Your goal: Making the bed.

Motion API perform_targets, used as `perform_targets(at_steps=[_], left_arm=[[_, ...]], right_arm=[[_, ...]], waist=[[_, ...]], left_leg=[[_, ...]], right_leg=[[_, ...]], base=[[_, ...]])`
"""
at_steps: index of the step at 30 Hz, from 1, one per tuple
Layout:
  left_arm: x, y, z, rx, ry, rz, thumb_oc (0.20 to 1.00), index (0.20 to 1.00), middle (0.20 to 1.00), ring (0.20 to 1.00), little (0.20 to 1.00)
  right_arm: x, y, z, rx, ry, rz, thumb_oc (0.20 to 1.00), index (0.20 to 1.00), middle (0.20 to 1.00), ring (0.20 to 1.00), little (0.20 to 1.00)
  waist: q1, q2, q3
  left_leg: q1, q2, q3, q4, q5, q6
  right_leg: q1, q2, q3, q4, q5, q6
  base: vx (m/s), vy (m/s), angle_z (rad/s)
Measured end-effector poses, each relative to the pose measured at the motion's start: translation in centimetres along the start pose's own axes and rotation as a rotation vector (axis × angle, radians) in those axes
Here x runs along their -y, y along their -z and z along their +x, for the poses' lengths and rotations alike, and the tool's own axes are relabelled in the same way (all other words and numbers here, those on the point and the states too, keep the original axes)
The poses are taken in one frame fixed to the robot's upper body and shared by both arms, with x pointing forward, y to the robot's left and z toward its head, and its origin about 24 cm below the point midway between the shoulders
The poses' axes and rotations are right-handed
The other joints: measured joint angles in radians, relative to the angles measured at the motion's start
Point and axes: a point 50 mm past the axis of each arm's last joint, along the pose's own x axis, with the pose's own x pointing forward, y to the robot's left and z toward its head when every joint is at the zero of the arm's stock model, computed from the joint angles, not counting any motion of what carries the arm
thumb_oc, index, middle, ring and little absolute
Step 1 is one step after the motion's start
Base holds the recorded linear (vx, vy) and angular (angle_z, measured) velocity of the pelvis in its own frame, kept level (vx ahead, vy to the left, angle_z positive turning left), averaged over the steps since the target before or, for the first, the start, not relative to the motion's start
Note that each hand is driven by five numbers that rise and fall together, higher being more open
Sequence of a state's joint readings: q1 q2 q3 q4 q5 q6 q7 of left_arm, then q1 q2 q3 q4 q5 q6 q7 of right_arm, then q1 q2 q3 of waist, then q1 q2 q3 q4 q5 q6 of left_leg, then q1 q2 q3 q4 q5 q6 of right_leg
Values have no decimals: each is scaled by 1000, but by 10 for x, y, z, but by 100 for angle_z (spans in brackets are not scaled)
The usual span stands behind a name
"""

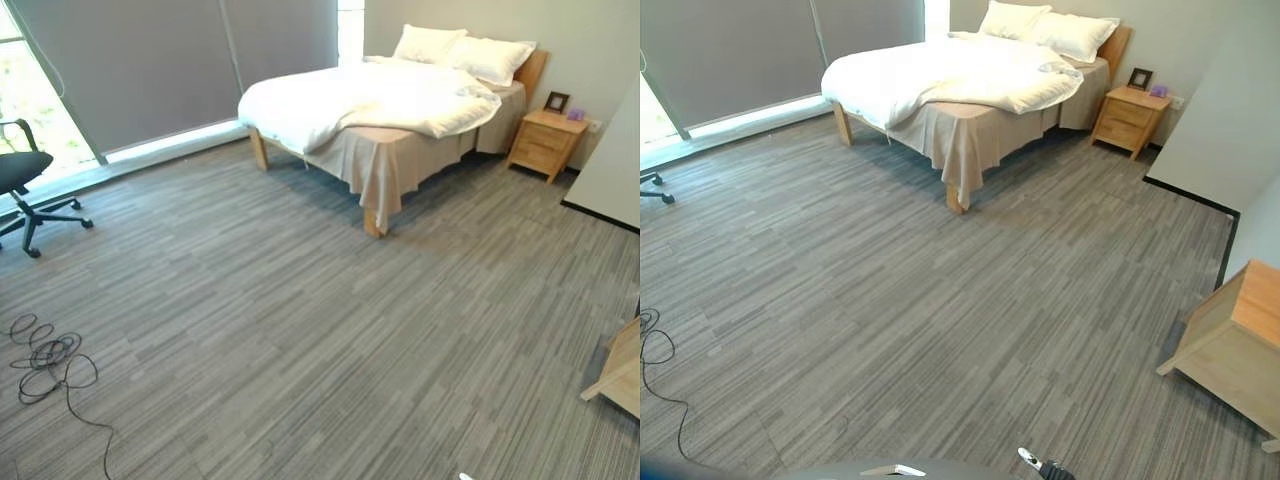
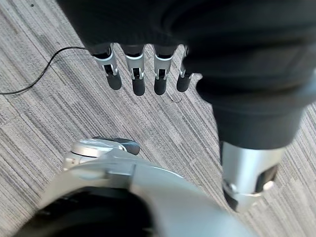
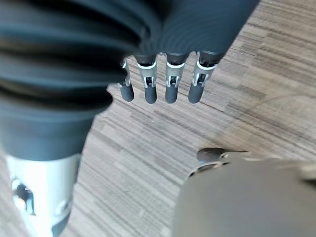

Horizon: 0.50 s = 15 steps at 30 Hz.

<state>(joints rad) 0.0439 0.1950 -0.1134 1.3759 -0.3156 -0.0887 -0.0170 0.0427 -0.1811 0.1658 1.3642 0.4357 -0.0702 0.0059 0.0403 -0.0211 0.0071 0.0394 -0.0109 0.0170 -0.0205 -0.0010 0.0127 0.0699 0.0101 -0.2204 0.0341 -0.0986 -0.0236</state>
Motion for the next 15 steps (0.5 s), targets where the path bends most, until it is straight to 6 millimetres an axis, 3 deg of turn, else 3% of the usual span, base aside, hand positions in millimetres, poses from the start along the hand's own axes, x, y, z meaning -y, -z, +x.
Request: perform_targets(at_steps=[6, 7, 10, 12, 14, 15], left_arm=[[6, -15, 2, 49, 11, 44, 1000, 1000, 1000, 1000, 1000], [7, -25, 2, 85, 18, 36, 1000, 1000, 1000, 1000, 1000], [10, -63, 2, 205, 37, -26, 1000, 1000, 1000, 1000, 1000], [13, -112, -4, 348, 58, 3, 1000, 1000, 1000, 1000, 1000], [17, -181, -36, 651, 120, 118, 1000, 1000, 1000, 1000, 1000], [17, -204, -52, 781, 131, 109, 1000, 1000, 1000, 1000, 1000]], right_arm=[[3, 5, -1, -27, 10, -6, 1000, 1000, 1000, 1000, 1000], [6, -2, 0, -14, 17, 19, 1000, 1000, 1000, 1000, 1000], [14, -44, 1, 126, 24, 67, 1000, 1000, 1000, 1000, 1000], [16, -88, -2, 258, 15, 43, 1000, 1000, 1000, 1000, 1000], [13, -148, -25, 515, -52, -38, 1000, 1000, 1000, 1000, 1000], [12, -168, -37, 632, -67, -40, 1000, 1000, 1000, 1000, 1000]], waist=[[-11, 11, 10], [-7, 13, 13], [-13, 22, 26], [-21, 27, 25], [-23, 38, 57], [-27, 33, 63]], left_leg=[[14, 1, 14, -17, 0, 0], [16, 3, 30, -21, 0, 0], [17, 6, 51, -23, 1, 2], [19, 3, 59, -21, 1, 2], [16, 3, 59, -42, 19, 9], [18, 3, 61, -53, 26, 9]], right_leg=[[11, 3, 11, -28, 12, 2], [6, 6, 31, -31, 15, 6], [2, 8, 49, -37, 26, 9], [5, 8, 61, -49, 38, 10], [3, 8, 63, -55, 55, 17], [5, 8, 63, -69, 66, 18]], base=[[14, 20, -9], [7, 43, -28], [-12, 33, -24], [-56, 61, -16], [-15, 20, -5], [-6, 39, 1]])
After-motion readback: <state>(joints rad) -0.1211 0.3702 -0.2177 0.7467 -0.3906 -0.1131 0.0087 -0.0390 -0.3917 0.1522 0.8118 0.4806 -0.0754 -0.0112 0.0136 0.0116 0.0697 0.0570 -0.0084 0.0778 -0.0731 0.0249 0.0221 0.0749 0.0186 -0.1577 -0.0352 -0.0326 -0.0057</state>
